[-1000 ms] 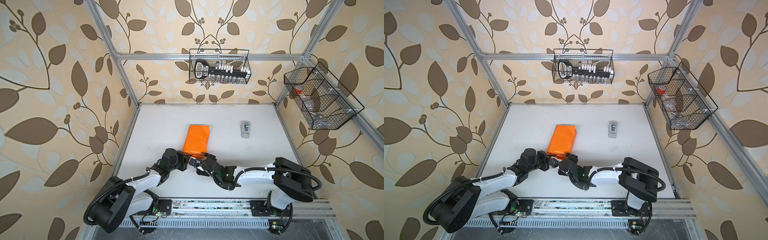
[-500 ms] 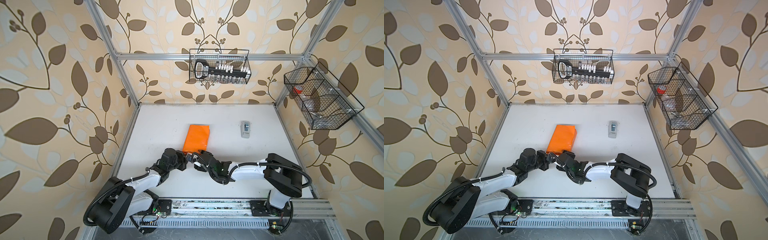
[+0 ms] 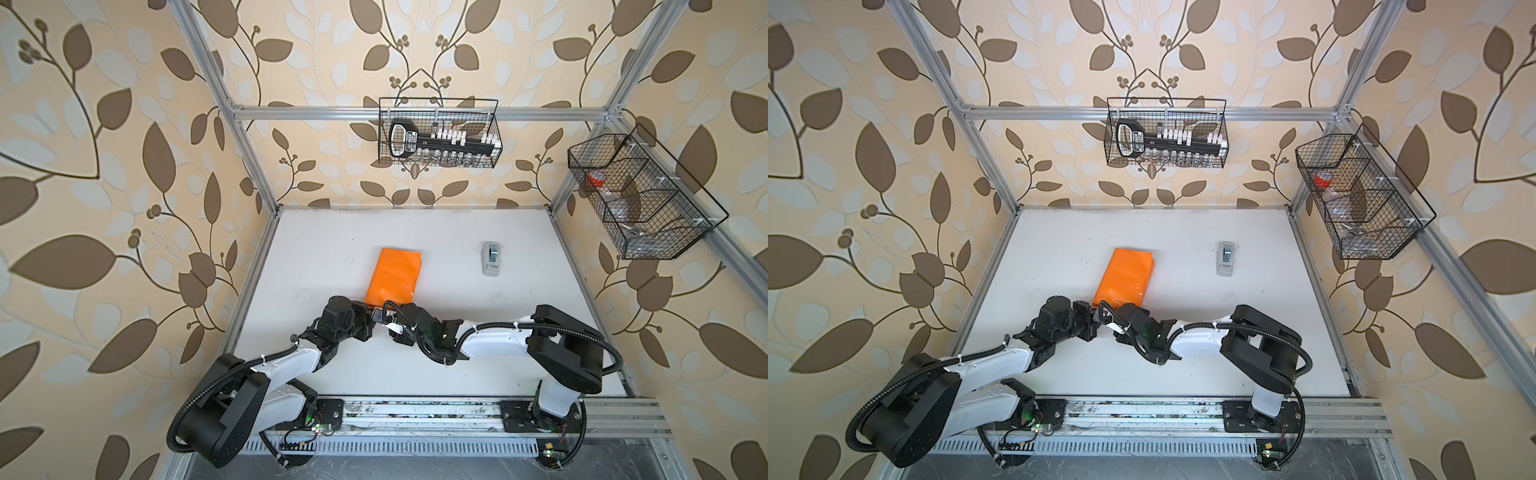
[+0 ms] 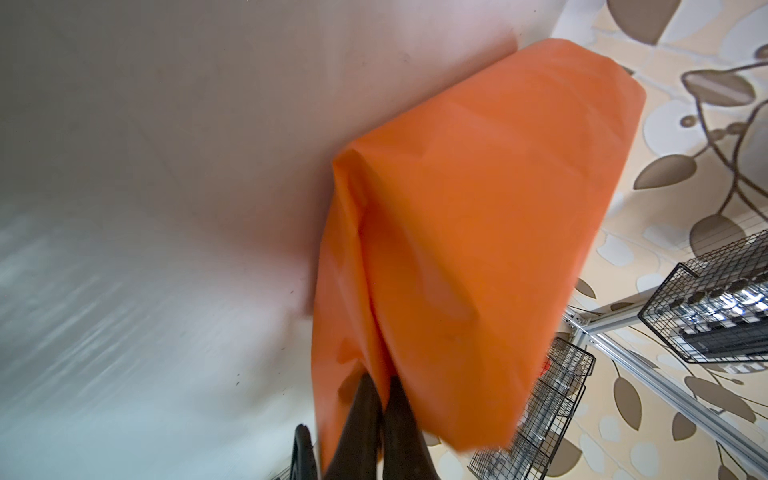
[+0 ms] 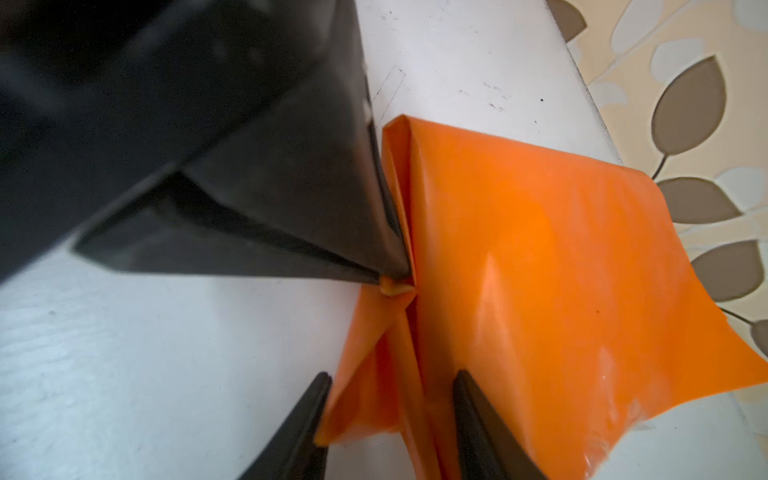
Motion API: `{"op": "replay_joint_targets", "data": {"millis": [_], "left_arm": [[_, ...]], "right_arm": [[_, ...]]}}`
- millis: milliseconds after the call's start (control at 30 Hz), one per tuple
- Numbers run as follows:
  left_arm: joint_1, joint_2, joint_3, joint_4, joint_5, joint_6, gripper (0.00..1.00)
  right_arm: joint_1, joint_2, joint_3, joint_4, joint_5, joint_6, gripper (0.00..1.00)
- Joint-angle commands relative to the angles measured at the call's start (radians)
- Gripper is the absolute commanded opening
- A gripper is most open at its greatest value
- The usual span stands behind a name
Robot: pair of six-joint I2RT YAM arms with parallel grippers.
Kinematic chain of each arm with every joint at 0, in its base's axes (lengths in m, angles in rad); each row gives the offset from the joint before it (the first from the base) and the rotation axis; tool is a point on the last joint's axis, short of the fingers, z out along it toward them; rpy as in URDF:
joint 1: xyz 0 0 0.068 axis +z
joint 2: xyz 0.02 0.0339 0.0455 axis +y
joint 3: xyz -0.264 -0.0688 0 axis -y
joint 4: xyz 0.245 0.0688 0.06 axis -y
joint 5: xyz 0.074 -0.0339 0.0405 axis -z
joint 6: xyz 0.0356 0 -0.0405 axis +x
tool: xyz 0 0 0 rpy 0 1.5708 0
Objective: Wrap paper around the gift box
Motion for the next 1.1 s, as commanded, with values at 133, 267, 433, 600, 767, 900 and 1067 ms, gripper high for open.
{"op": "replay_joint_targets", "data": {"millis": [133, 267, 433, 600, 767, 900, 1067], "left_arm": [[0.018, -0.135, 0.057, -0.151, 0.006, 0.06, 0.76], [0.031, -0.172, 0.044, -0.198, 0.01, 0.075, 0.99], [0.041, -0.137, 0.037, -0.166, 0.033, 0.076, 0.99], [0.043, -0.092, 0.076, -0.175, 0.048, 0.106, 0.99], [0.043, -0.044, 0.103, -0.165, 0.064, 0.124, 0.98], [0.053, 0.004, 0.132, -0.161, 0.067, 0.144, 0.97], [0.062, 0.09, 0.162, -0.12, 0.084, 0.159, 0.86]], "right_arm": [[-0.022, 0.024, 0.038, -0.064, -0.059, 0.017, 0.46], [-0.028, 0.025, 0.048, -0.076, -0.076, 0.027, 0.43], [-0.038, 0.03, 0.065, -0.091, -0.091, 0.042, 0.4], [-0.063, 0.031, 0.087, -0.111, -0.12, 0.072, 0.37], [-0.072, 0.033, 0.101, -0.129, -0.141, 0.078, 0.32], [-0.076, 0.03, 0.101, -0.129, -0.147, 0.082, 0.3], [-0.077, 0.029, 0.102, -0.131, -0.152, 0.085, 0.28]]}}
